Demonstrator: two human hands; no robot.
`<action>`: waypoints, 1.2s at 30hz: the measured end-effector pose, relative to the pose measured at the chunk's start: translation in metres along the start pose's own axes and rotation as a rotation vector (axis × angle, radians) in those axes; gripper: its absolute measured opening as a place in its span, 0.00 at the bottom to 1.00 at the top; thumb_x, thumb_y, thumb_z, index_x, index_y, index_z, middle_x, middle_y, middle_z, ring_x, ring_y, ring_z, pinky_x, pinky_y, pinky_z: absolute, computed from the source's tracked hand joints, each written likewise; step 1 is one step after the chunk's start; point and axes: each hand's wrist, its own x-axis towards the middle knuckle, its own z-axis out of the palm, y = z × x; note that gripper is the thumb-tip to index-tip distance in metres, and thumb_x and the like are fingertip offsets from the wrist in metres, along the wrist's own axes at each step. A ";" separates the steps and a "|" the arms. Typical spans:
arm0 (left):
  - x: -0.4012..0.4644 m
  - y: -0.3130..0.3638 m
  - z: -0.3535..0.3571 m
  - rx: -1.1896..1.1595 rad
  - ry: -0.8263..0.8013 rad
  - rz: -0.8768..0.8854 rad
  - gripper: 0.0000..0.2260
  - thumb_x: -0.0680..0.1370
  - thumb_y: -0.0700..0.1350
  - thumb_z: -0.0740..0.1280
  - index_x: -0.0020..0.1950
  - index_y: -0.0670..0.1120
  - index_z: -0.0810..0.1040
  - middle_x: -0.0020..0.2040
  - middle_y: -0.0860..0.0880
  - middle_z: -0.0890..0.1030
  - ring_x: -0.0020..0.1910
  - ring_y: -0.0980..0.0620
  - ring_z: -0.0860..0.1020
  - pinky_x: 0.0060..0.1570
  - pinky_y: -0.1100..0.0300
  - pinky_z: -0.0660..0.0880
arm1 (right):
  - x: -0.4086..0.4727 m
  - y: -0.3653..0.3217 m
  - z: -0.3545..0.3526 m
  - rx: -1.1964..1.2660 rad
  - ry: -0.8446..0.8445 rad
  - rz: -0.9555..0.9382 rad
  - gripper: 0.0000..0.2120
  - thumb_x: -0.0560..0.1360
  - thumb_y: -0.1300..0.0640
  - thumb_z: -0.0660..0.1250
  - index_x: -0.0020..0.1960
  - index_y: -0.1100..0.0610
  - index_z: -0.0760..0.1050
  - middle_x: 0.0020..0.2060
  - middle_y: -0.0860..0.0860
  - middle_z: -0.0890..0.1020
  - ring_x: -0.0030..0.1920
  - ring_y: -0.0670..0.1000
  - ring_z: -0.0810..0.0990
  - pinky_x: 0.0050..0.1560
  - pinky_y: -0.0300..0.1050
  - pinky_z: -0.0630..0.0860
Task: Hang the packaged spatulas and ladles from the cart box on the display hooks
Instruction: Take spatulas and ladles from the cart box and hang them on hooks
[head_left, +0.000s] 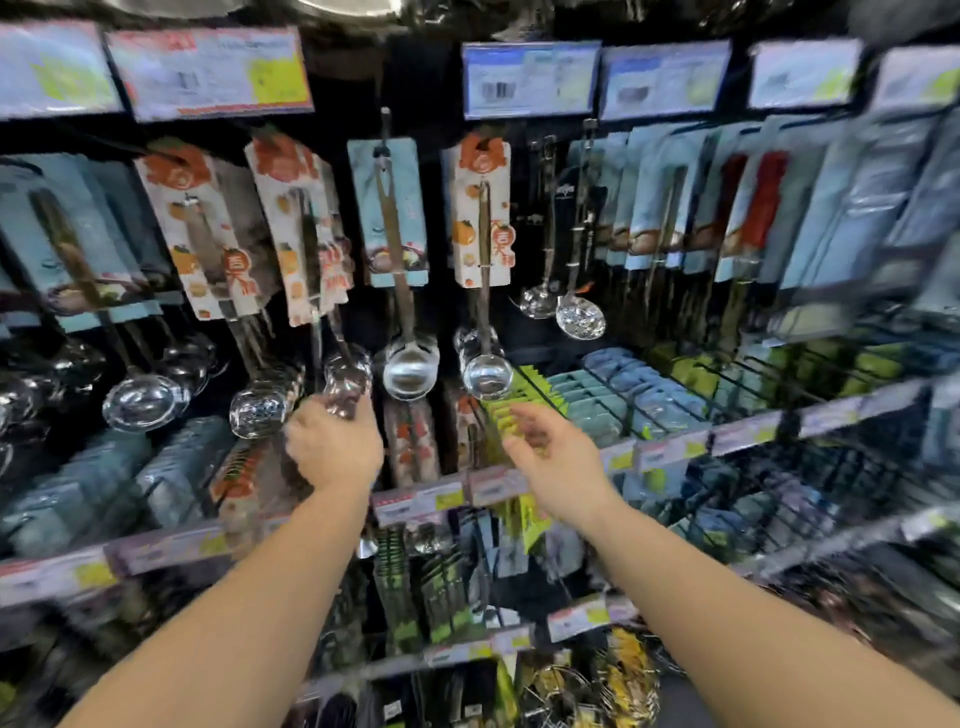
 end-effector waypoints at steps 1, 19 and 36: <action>-0.018 0.010 0.002 0.022 0.013 -0.012 0.24 0.75 0.53 0.67 0.63 0.38 0.70 0.65 0.34 0.71 0.65 0.34 0.67 0.63 0.44 0.64 | -0.004 0.005 -0.015 0.006 0.000 0.004 0.18 0.79 0.53 0.64 0.68 0.50 0.71 0.58 0.48 0.77 0.58 0.48 0.75 0.59 0.42 0.71; -0.452 0.262 0.193 0.043 -0.866 0.718 0.19 0.79 0.55 0.62 0.66 0.47 0.72 0.63 0.44 0.74 0.60 0.43 0.73 0.59 0.52 0.70 | -0.156 0.207 -0.407 -0.228 0.358 0.365 0.20 0.79 0.49 0.62 0.70 0.49 0.68 0.60 0.51 0.76 0.56 0.53 0.77 0.55 0.49 0.76; -0.640 0.366 0.433 0.234 -1.296 1.179 0.22 0.78 0.59 0.59 0.68 0.49 0.69 0.67 0.47 0.70 0.67 0.44 0.66 0.65 0.50 0.66 | -0.168 0.427 -0.600 -0.544 0.506 0.816 0.21 0.77 0.48 0.64 0.70 0.48 0.68 0.64 0.50 0.76 0.60 0.52 0.77 0.60 0.49 0.76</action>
